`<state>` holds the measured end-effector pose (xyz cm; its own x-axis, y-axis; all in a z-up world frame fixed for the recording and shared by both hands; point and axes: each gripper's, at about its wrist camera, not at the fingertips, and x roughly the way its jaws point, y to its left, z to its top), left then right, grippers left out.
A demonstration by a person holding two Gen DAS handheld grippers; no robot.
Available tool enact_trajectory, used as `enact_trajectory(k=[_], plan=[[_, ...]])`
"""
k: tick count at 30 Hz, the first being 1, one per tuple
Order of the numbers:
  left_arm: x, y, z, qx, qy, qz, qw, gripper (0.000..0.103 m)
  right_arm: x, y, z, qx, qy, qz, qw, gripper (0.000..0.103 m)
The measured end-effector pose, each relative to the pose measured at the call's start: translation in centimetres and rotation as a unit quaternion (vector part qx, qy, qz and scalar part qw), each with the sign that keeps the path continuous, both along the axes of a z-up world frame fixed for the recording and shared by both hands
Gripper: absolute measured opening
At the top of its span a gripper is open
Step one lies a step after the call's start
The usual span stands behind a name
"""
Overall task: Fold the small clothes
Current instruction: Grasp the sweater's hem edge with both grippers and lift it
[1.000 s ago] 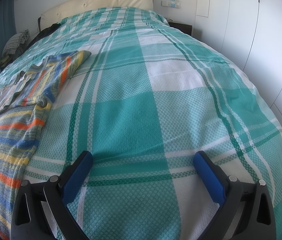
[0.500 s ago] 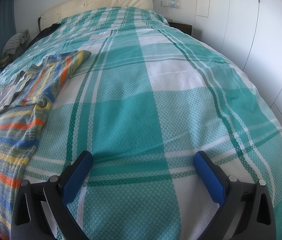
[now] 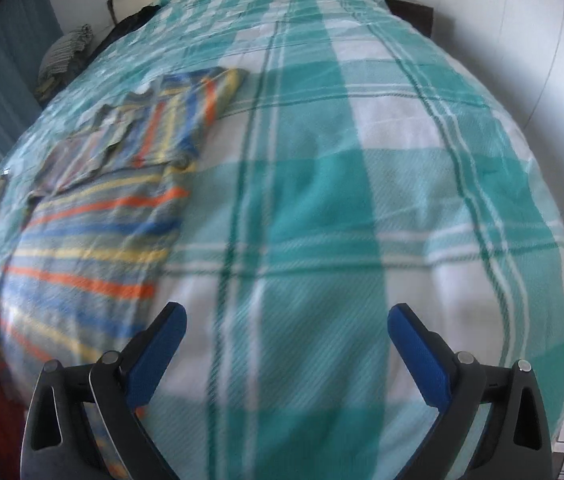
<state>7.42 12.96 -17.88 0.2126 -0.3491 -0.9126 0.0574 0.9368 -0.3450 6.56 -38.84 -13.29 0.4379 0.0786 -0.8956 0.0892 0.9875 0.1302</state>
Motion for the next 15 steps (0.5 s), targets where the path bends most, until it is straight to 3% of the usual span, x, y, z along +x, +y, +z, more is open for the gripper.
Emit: enact_trajectory(k=[4, 7, 9, 11, 12, 13, 14, 15], plan=[[-1.9, -3.1, -0.9, 0.075, 0.012, -0.059, 0.9954, 0.101, -4.3, 3.2, 0.5, 0.112, 0.071, 0.029, 0.991, 0.100], [-2.4, -3.7, -1.7, 0.069, 0.047, -0.079, 0.9934, 0.101, -7.1, 5.6, -0.6, 0.172, 0.131, 0.041, 0.975, 0.099], [-2.4, -4.0, -2.3, 0.083, 0.061, -0.097, 0.9900, 0.100, -8.1, 7.2, -1.8, 0.182, 0.172, 0.061, 0.966, 0.096], [-2.0, -4.0, -2.7, 0.099, 0.067, -0.103, 0.9875, 0.096, -8.7, 8.9, -3.2, 0.157, 0.205, 0.091, 0.962, 0.092], [-1.9, -3.8, -2.8, 0.108, 0.069, -0.104, 0.9863, 0.089, -8.9, 9.5, -3.9, 0.140, 0.218, 0.106, 0.960, 0.082], [-1.8, -3.6, -2.8, 0.122, 0.070, -0.104, 0.9847, 0.083, -9.0, 10.0, -4.7, 0.128, 0.235, 0.118, 0.956, 0.054], [-1.6, -3.3, -2.6, 0.135, 0.071, -0.105, 0.9827, 0.064, -9.2, 10.4, -5.5, 0.125, 0.255, 0.128, 0.950, 0.032], [-1.7, -2.9, -2.5, 0.137, 0.074, -0.106, 0.9821, 0.036, -9.5, 10.6, -6.0, 0.131, 0.268, 0.133, 0.945, 0.007]])
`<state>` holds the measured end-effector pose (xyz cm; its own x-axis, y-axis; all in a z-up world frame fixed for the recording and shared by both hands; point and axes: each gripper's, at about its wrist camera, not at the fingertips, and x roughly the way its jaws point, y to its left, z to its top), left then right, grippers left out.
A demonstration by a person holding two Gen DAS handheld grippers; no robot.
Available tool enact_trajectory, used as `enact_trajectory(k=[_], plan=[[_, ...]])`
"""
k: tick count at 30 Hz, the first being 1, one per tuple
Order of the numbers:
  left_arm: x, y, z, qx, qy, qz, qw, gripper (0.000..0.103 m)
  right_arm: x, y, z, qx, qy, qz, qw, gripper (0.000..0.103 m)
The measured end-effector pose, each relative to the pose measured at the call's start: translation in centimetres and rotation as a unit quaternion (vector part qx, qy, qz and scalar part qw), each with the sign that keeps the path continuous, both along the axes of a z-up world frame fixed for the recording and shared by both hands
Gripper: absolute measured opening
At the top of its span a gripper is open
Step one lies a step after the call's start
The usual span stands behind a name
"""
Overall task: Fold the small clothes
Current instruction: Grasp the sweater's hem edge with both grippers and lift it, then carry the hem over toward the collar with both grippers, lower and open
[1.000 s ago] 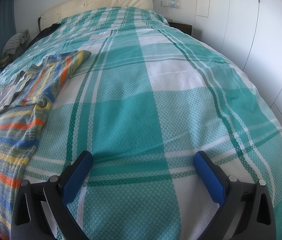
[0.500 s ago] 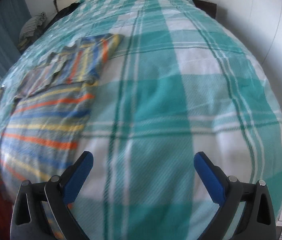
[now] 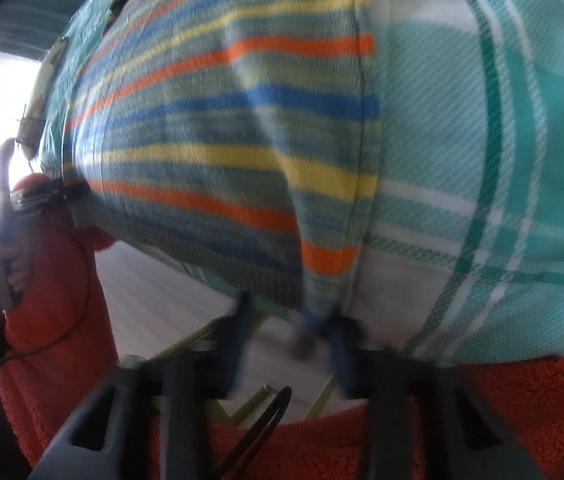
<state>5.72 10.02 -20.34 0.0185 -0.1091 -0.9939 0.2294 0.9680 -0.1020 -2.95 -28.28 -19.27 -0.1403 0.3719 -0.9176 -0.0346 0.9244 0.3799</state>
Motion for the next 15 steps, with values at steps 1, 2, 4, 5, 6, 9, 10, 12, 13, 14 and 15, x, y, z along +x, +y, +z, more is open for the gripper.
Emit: enact_trajectory(k=[1, 2, 4, 5, 6, 9, 10, 12, 13, 14, 15], plan=[[0.0, 0.5, 0.2, -0.009, 0.009, 0.002, 0.9999, 0.018, 0.0, 0.0, 0.2, 0.001, -0.004, 0.000, 1.000, 0.007], [-0.2, 1.2, 0.2, -0.025, 0.021, 0.007, 0.9994, 0.006, -0.2, -0.1, 0.9, 0.003, -0.018, 0.002, 1.000, 0.007], [-0.2, 2.5, 0.8, -0.046, 0.019, 0.019, 0.9986, 0.005, -0.2, -0.5, 2.7, 0.016, -0.046, -0.007, 0.999, 0.007], [0.0, 3.1, 1.3, -0.062, 0.018, 0.025, 0.9976, 0.004, -0.2, -0.8, 3.7, 0.024, -0.062, -0.017, 0.998, 0.007], [0.4, 3.7, 1.9, -0.087, 0.016, 0.031, 0.9956, 0.004, -0.2, -1.1, 4.6, 0.035, -0.075, -0.026, 0.996, 0.007], [2.0, 5.8, 4.5, -0.177, 0.006, 0.051, 0.9828, 0.004, 0.7, -2.1, 7.6, 0.071, -0.125, -0.054, 0.988, 0.007], [3.0, 6.4, 5.4, -0.206, 0.000, 0.059, 0.9768, 0.004, 1.6, -2.6, 8.6, 0.083, -0.141, -0.063, 0.984, 0.007], [6.1, 7.6, 7.3, -0.247, -0.022, 0.072, 0.9660, 0.004, 3.9, -3.4, 10.3, 0.107, -0.180, -0.085, 0.974, 0.007], [8.1, 8.1, 8.0, -0.264, -0.032, 0.079, 0.9608, 0.004, 5.3, -3.8, 10.9, 0.115, -0.195, -0.094, 0.970, 0.007], [10.8, 8.5, 8.6, -0.279, -0.041, 0.086, 0.9556, 0.004, 7.2, -4.4, 11.5, 0.119, -0.210, -0.103, 0.965, 0.007], [12.7, 8.4, 9.0, -0.285, -0.051, 0.089, 0.9531, 0.004, 9.4, -4.8, 11.9, 0.120, -0.225, -0.111, 0.961, 0.007]])
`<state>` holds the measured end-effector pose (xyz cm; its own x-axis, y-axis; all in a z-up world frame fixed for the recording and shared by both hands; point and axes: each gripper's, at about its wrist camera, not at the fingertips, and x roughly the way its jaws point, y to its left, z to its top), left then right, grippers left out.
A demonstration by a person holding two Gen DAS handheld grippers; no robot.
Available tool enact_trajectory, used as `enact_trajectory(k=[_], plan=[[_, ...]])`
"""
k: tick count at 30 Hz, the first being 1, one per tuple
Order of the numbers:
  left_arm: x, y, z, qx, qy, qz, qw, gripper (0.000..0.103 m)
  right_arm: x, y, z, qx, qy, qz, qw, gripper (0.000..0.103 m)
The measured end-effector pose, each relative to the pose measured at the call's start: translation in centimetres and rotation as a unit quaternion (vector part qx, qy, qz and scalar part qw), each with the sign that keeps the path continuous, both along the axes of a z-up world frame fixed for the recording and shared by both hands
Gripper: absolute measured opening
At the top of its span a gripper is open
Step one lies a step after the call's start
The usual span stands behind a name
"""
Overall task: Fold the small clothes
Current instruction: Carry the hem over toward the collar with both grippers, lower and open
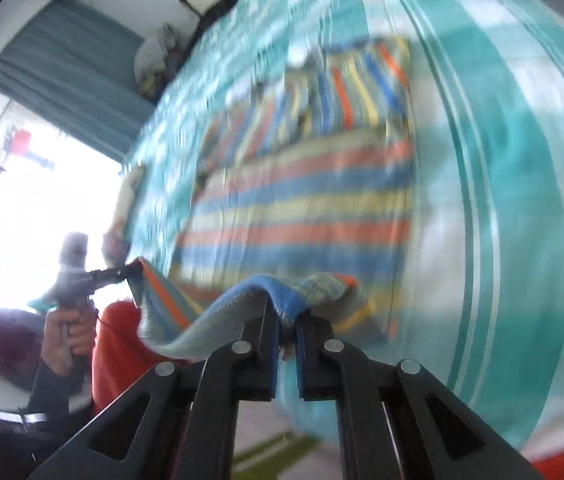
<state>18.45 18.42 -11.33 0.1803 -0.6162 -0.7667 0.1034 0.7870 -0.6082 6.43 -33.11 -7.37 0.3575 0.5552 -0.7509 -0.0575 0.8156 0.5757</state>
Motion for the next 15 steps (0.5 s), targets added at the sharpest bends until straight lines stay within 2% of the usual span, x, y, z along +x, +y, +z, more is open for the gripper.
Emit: enact_trajectory(k=[2, 4, 5, 6, 7, 8, 9, 11, 13, 15], plan=[[5.2, -0.2, 0.7, 0.010, -0.021, 0.011, 0.9997, 0.004, 4.9, -0.6, 0.4, 0.004, -0.022, -0.019, 1.000, 0.007], [11.8, -0.8, 1.1, 0.001, -0.041, 0.033, 0.9986, 0.007, 11.0, -1.3, 0.0, 0.016, -0.041, -0.050, 0.998, 0.007], [14.9, -1.0, 1.2, 0.001, -0.056, 0.050, 0.9972, 0.022, 14.3, -1.9, -0.7, 0.032, -0.051, -0.064, 0.996, 0.009], [16.7, -1.5, 0.8, 0.001, -0.062, 0.068, 0.9957, 0.060, 17.1, -2.5, -1.1, 0.051, -0.054, -0.079, 0.994, 0.015], [17.6, -2.2, 0.0, 0.008, -0.056, 0.093, 0.9940, 0.077, 19.4, -3.3, -2.4, 0.060, -0.049, -0.098, 0.992, 0.038], [18.5, -2.1, -1.0, 0.027, -0.043, 0.126, 0.9907, 0.084, 20.9, -4.1, -3.5, 0.046, -0.035, -0.134, 0.989, 0.050], [18.9, -1.9, -1.5, 0.040, -0.032, 0.151, 0.9872, 0.080, 21.8, -4.6, -4.1, 0.029, -0.023, -0.164, 0.986, 0.054], [18.3, -1.3, -1.8, 0.029, -0.027, 0.159, 0.9866, 0.081, 21.5, -4.6, -4.6, 0.027, -0.026, -0.156, 0.987, 0.053], [16.6, -1.0, -2.0, 0.030, -0.046, 0.138, 0.9888, 0.082, 20.2, -4.4, -4.5, 0.002, -0.041, -0.126, 0.991, 0.053], [14.4, -3.2, -2.9, 0.071, -0.066, 0.114, 0.9887, 0.083, 17.9, -3.7, -5.0, -0.041, -0.048, -0.096, 0.993, 0.053]])
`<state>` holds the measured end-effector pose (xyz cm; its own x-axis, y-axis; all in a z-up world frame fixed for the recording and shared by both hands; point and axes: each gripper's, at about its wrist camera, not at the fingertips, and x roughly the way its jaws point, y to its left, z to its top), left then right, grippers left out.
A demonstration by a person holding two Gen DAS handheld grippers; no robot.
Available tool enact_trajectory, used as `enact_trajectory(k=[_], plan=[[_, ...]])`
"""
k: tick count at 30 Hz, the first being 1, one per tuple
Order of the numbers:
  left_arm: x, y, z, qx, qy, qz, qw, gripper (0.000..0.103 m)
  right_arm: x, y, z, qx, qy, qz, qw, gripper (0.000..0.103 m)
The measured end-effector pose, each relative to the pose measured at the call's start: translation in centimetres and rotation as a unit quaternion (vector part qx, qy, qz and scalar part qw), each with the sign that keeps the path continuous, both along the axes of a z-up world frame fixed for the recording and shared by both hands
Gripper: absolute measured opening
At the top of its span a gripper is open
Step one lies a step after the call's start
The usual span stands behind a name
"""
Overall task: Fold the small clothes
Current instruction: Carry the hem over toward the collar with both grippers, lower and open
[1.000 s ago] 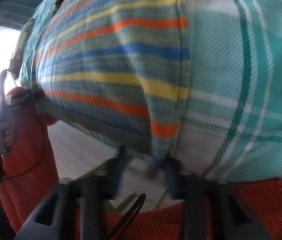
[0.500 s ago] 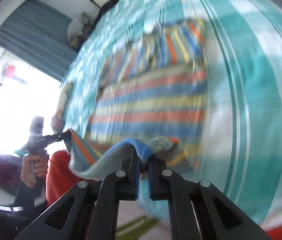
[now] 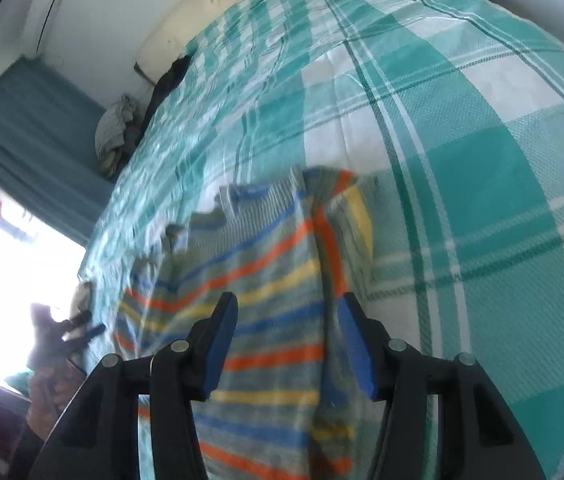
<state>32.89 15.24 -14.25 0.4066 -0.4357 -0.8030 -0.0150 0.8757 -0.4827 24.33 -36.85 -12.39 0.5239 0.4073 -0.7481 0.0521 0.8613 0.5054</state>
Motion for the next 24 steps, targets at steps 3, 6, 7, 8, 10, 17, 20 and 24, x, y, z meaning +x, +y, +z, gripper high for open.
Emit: enact_trajectory(k=[3, 6, 7, 8, 10, 17, 20, 24], plan=[[-3.4, -2.1, -1.3, 0.034, -0.011, -0.035, 0.9987, 0.083, -3.2, 0.9, -0.5, -0.054, -0.008, 0.035, 0.998, 0.053], [-6.0, -3.3, -1.1, 0.056, -0.023, -0.054, 0.9968, 0.082, -4.6, 1.1, -0.7, -0.093, -0.028, 0.047, 0.994, 0.053], [-5.9, -3.6, -0.7, 0.058, -0.029, -0.059, 0.9961, 0.082, -3.9, 1.3, -0.5, -0.100, -0.036, 0.052, 0.993, 0.053], [-4.8, -4.2, -0.1, 0.065, -0.038, -0.065, 0.9951, 0.082, -3.0, 1.5, -0.2, -0.106, -0.041, 0.056, 0.992, 0.053], [-3.6, -4.8, 1.2, 0.079, -0.057, -0.074, 0.9925, 0.082, -0.3, 1.8, 0.5, -0.109, -0.049, 0.059, 0.991, 0.053], [4.7, -10.0, 1.2, 0.146, -0.043, -0.138, 0.9787, 0.078, 9.9, 2.9, 0.1, -0.124, 0.000, 0.055, 0.991, 0.053], [6.3, -11.1, 0.4, 0.161, -0.040, -0.144, 0.9755, 0.076, 12.7, 3.0, -1.3, -0.128, 0.029, 0.048, 0.990, 0.052], [7.6, -11.8, -1.1, 0.181, -0.018, -0.149, 0.9720, 0.003, 13.8, 3.6, -2.8, -0.144, 0.048, 0.060, 0.987, 0.005]])
